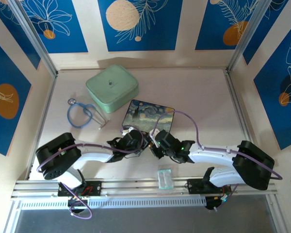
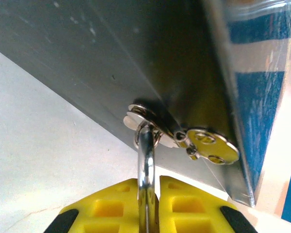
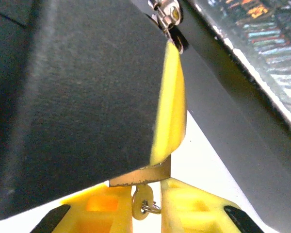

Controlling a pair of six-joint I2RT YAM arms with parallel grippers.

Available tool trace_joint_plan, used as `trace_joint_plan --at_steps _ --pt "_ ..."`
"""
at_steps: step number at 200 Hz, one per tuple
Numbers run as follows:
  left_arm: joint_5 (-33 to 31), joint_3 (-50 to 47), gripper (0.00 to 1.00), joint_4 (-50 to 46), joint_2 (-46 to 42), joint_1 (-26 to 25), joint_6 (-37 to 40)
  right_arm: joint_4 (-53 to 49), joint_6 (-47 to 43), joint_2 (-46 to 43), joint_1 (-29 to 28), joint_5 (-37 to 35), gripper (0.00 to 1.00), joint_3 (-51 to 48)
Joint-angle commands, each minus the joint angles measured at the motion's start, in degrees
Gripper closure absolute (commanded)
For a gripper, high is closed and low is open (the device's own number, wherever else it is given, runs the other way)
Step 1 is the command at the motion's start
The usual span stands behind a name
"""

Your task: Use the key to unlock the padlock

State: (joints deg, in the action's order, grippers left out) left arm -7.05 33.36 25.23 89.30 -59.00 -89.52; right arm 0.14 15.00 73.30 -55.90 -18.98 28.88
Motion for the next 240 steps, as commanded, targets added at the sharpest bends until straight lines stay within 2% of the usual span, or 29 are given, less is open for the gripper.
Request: trace_joint_plan --at_steps 1,41,81,118,155,182,240 --pt "2.27 -0.24 1.0 3.37 -1.32 -0.23 0.67 4.04 0.08 -1.26 2.4 5.07 0.84 -1.5" --pt "3.28 -0.95 1.0 5.33 -0.29 -0.18 0.3 5.62 2.7 -3.06 8.23 15.0 0.89 -3.85" --pt "4.5 -1.56 1.0 6.69 0.17 -0.24 0.07 5.03 5.06 -4.22 12.09 17.81 0.89 -4.63" --pt "4.5 -2.21 1.0 7.49 -0.05 -0.23 -0.03 5.79 8.56 -4.41 16.58 24.39 0.88 -5.49" --pt "4.67 -2.6 1.0 8.12 0.08 -0.19 -0.3 2.25 10.34 -2.72 19.21 23.26 0.79 -4.57" --pt "4.76 -2.6 1.0 8.08 0.23 -0.24 -0.45 0.9 11.34 -1.4 19.38 20.93 0.78 -3.67" --pt "3.99 -2.93 1.0 7.0 0.17 -0.24 -0.61 -0.14 13.55 -2.72 21.75 21.55 0.72 -4.08"
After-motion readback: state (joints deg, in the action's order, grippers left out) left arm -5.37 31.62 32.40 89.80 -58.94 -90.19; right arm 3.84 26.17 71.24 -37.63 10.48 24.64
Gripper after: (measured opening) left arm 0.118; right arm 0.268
